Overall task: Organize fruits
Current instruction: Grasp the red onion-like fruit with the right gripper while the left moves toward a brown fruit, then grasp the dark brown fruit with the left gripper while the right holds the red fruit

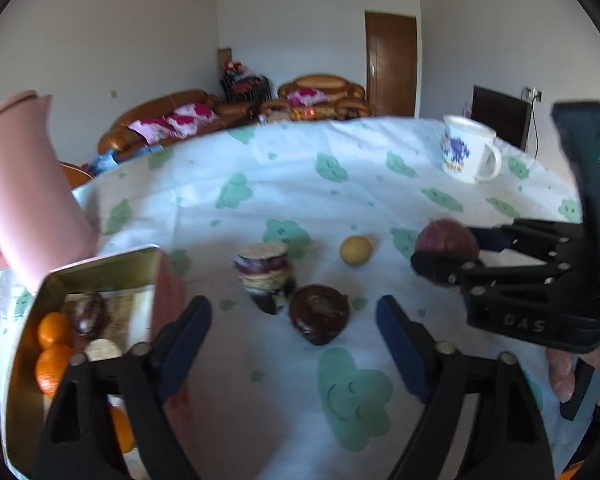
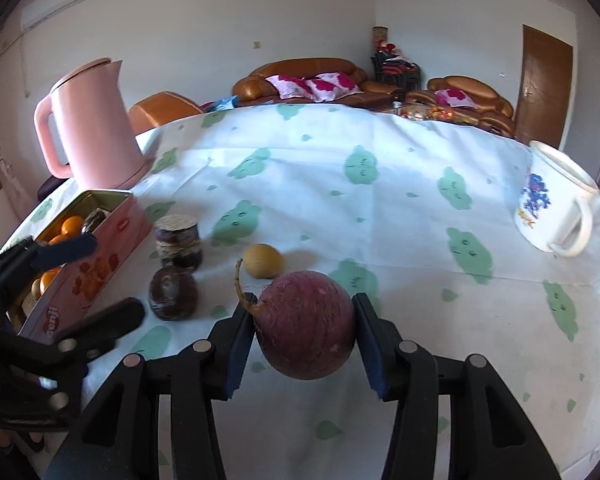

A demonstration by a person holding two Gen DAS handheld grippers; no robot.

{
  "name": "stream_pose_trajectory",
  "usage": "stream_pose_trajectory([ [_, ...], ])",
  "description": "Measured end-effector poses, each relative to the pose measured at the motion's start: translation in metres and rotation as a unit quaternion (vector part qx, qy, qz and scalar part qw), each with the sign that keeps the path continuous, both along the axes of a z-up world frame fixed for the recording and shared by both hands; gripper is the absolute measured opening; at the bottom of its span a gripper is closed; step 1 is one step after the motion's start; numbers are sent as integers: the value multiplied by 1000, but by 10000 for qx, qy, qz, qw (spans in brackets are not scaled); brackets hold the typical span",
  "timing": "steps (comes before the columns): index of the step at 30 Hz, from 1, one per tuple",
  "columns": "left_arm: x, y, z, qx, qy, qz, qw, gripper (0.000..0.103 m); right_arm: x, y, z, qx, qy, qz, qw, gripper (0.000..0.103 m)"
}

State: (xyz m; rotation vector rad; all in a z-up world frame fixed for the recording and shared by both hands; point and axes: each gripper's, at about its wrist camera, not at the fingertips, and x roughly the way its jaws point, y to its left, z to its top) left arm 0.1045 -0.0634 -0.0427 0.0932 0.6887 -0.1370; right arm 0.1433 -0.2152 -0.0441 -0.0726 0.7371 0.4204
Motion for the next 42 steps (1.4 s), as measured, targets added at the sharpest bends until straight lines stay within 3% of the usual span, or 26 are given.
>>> stream_pose_trajectory([
  [2,8,-4,-5,-32,192,-47,9998,72,1,-4,0,78,39,-46,10000,50],
  [10,29,-10,-20,-182,753,-100,9969,58,5,-9,-2,290,183,-31,9994,50],
  [13,32,-12,-23,-166,858,-138,9961,42,6,-6,-4,251,224,23,9994,50],
  [21,32,-8,-22,-342,852,-203,9956,41,6,-5,-5,258,242,89,9993,50],
  [42,15,-7,-4,-368,192,-274,9988,41,-10,-3,7,280,-242,221,9991,50],
])
